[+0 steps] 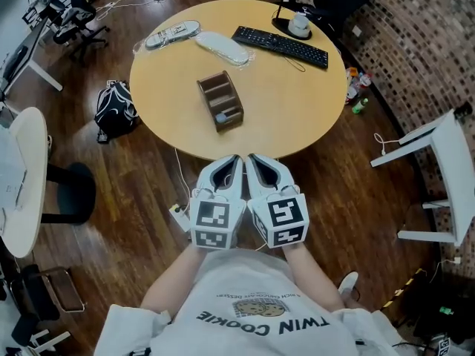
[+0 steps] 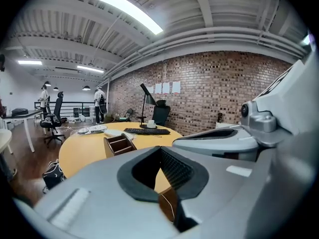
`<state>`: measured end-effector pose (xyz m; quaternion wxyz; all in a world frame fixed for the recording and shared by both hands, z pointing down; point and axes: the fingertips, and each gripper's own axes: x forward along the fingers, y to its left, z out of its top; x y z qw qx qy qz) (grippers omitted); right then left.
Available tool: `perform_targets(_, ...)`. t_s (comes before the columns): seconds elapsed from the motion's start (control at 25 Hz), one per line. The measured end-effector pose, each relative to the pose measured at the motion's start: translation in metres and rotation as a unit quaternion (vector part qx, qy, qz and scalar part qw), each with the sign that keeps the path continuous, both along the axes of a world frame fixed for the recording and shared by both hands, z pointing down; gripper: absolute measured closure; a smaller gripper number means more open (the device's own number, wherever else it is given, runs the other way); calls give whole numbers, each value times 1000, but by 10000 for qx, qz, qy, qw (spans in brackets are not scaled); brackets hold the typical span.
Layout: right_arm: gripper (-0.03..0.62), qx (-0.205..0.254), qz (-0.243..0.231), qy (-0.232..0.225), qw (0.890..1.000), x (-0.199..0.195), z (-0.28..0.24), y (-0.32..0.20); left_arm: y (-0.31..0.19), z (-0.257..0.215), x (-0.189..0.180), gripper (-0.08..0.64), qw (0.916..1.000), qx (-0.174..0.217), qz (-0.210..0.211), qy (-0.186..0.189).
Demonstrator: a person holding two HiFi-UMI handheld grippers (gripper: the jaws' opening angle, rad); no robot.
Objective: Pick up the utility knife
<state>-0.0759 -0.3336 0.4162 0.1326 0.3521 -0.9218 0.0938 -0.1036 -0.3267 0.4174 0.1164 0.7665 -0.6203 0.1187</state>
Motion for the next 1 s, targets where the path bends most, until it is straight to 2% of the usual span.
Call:
perform_targets(0.28,592,-14,147,148,9998,-38,3,-24,-29,4,-35,552,9997,-13,227,31)
perform_targets(0.6,592,-52,530,265,9982,-51,11,-42,-53,24,-55,552,9978,-159,640,-94)
perform_targets(0.84,592,-167,687,298,9971,-50,25,-48,-70,45,-57,548,9923,-197,1015,-682)
perform_targets(1.0,592,-209,696,305,9969,-52,32,-54,-84,59,-63,529,9883,-222,1082,-1051)
